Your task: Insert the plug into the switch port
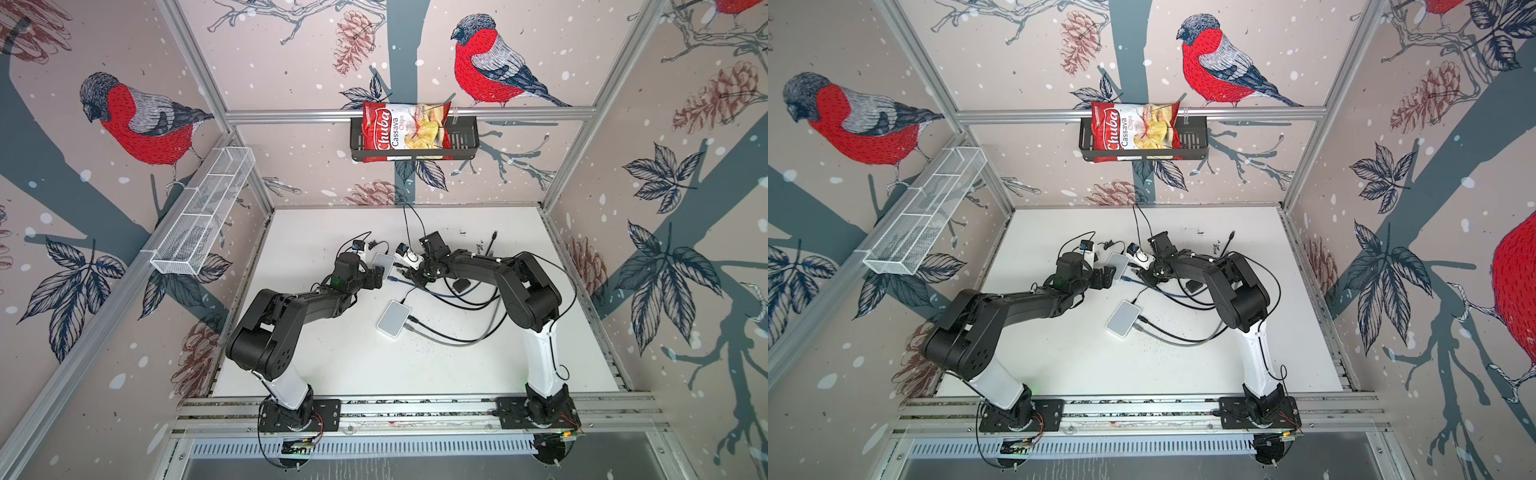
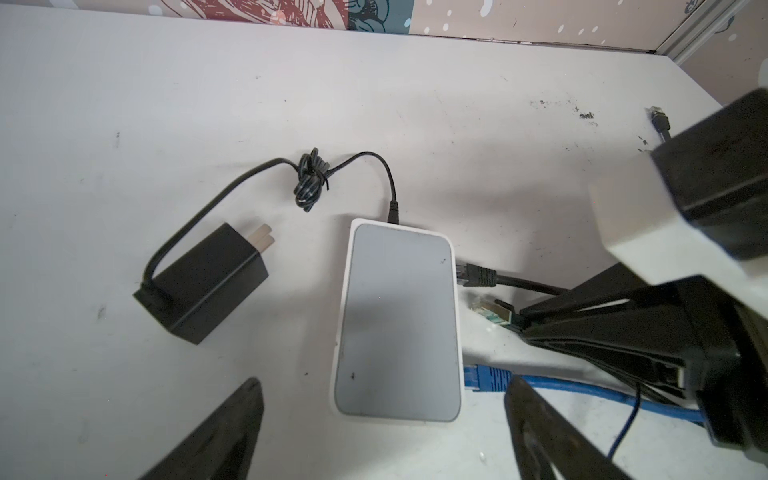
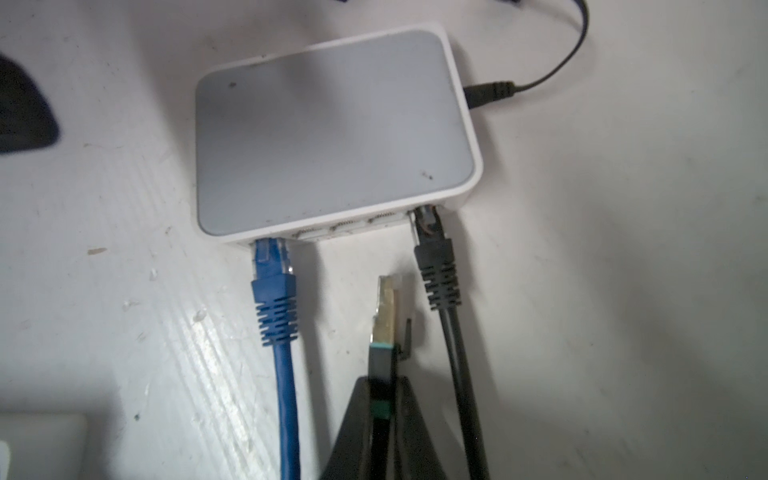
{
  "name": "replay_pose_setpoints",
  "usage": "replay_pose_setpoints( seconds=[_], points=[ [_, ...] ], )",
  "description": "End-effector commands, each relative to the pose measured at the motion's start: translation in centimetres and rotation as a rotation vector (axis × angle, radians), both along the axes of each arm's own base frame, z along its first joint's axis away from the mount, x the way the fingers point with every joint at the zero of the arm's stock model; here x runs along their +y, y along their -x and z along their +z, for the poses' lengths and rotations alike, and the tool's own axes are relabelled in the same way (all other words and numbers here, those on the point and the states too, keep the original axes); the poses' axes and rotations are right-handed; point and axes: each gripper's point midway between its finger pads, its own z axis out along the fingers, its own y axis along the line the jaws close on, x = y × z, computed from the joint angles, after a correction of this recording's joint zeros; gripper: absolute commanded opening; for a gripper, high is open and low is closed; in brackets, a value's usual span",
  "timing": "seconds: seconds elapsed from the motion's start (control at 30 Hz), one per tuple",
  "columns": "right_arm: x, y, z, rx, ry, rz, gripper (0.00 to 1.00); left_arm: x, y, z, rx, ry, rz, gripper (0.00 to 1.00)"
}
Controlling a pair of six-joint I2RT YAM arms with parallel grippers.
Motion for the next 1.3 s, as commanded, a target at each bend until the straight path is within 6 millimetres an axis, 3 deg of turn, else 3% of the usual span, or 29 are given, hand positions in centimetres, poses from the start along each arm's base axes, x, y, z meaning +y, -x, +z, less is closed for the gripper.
replay_pose_setpoints(
  seconds=[0.0, 0.27, 0.53, 0.77, 0.93, 1.07, 1.17, 1.27],
  points=[
    [-0.4, 0.0, 0.1, -0.069, 0.04, 0.016, 0.07, -0.7, -0.1, 0.5, -0.018, -0.008, -0.057, 0.9],
    [-0.7, -0.7, 4.7, -0.395, 0.057, 0.025, 0.05, -2.1, 0.1, 0.5, 0.042, 0.032, -0.115, 0.87],
    [-0.5, 0.0, 8.9, -0.633, 0.011, 0.028, 0.05, -3.6, 0.8, 2.2, 0.1, 0.202, -0.153, 0.78],
    [0.1, 1.5, 9.2, -0.668, -0.026, 0.056, 0.05, -5.7, 2.2, 3.7, 0.191, 0.347, -0.246, 0.68],
    [0.4, 2.4, 8.8, -0.665, -0.043, 0.078, 0.06, -5.5, 3.1, 3.6, 0.155, 0.261, -0.313, 0.6],
    [0.4, 3.1, 9.1, -0.67, -0.07, 0.094, 0.06, -5.1, 3.7, 3.6, 0.02, 0.13, -0.412, 0.66],
    [0.3, 3.6, 9.3, -0.672, -0.082, 0.105, 0.06, -6.1, 4.3, 4.7, -0.096, 0.087, -0.545, 0.75],
    [0.2, 3.9, 9.4, -0.678, -0.092, 0.114, 0.06, -6.9, 3.9, 4.9, -0.124, 0.047, -0.627, 0.78]
  ],
)
